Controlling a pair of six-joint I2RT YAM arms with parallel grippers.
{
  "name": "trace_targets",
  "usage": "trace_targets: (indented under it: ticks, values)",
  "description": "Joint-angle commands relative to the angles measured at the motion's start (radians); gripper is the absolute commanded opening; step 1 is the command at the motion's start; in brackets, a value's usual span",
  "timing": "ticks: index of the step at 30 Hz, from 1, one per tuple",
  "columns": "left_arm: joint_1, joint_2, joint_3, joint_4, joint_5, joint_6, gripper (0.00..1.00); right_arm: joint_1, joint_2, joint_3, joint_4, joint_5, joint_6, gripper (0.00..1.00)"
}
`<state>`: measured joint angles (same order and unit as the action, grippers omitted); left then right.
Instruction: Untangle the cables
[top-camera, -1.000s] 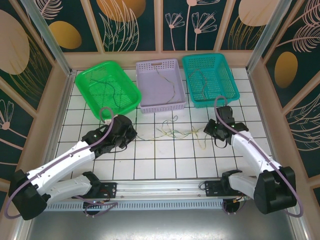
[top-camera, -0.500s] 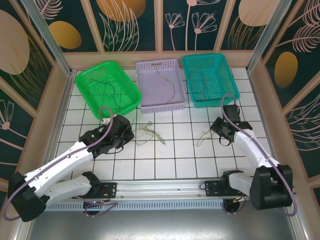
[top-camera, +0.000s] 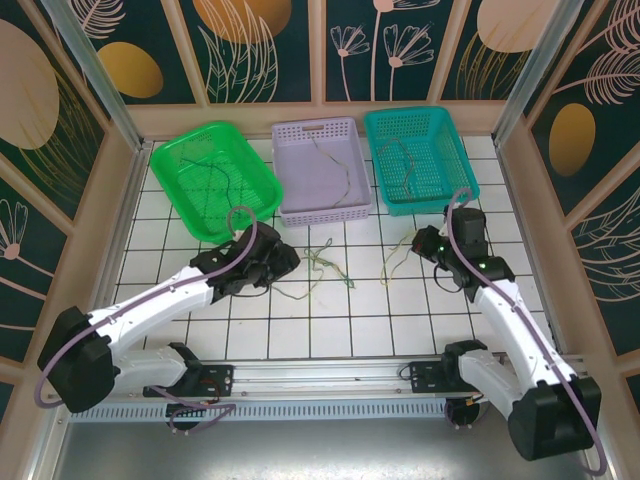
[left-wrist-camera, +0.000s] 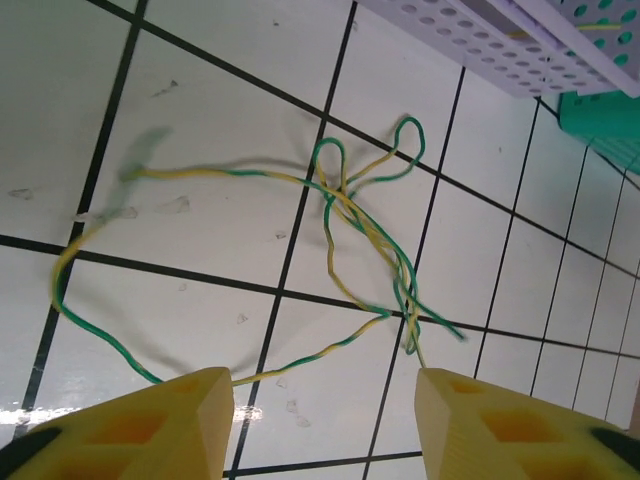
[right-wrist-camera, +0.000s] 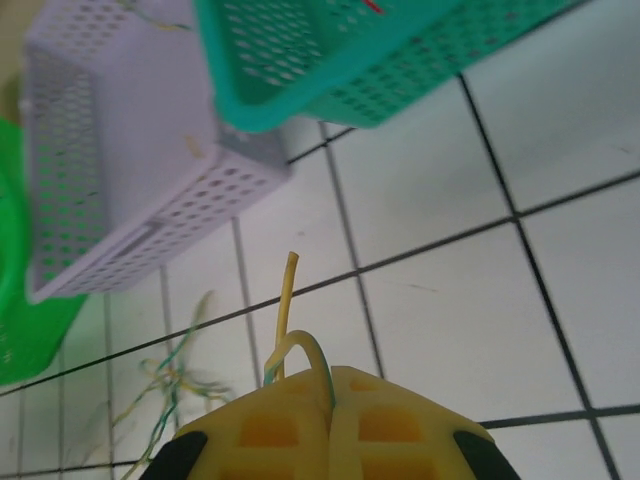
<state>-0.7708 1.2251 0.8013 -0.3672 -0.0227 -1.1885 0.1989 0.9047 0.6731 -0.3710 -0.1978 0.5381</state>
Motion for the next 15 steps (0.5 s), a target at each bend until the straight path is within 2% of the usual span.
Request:
trace_targets:
  ticks: [1, 4, 8, 12, 15]
  values:
    - [0.003, 0.006, 0.061, 0.055, 0.003, 0.04, 0.56, 0.016, -0.051, 0.01, 0.083, -0.087, -0.045, 0.0]
    - [0.003, 0.004, 0.095, 0.142, 0.048, 0.095, 0.5, 0.026, -0.075, 0.015, 0.121, -0.127, -0.05, 0.0]
    - [-0.001, 0.041, 0.143, 0.335, 0.248, 0.157, 0.46, 0.034, -0.08, 0.039, 0.158, -0.136, -0.04, 0.0]
    - [-0.045, 0.117, 0.218, 0.398, 0.378, 0.226, 0.47, 0.036, -0.045, 0.084, 0.196, -0.174, -0.027, 0.0]
    - [-0.074, 0.164, 0.25, 0.432, 0.424, 0.234, 0.5, 0.042, -0.013, 0.12, 0.208, -0.198, -0.036, 0.0]
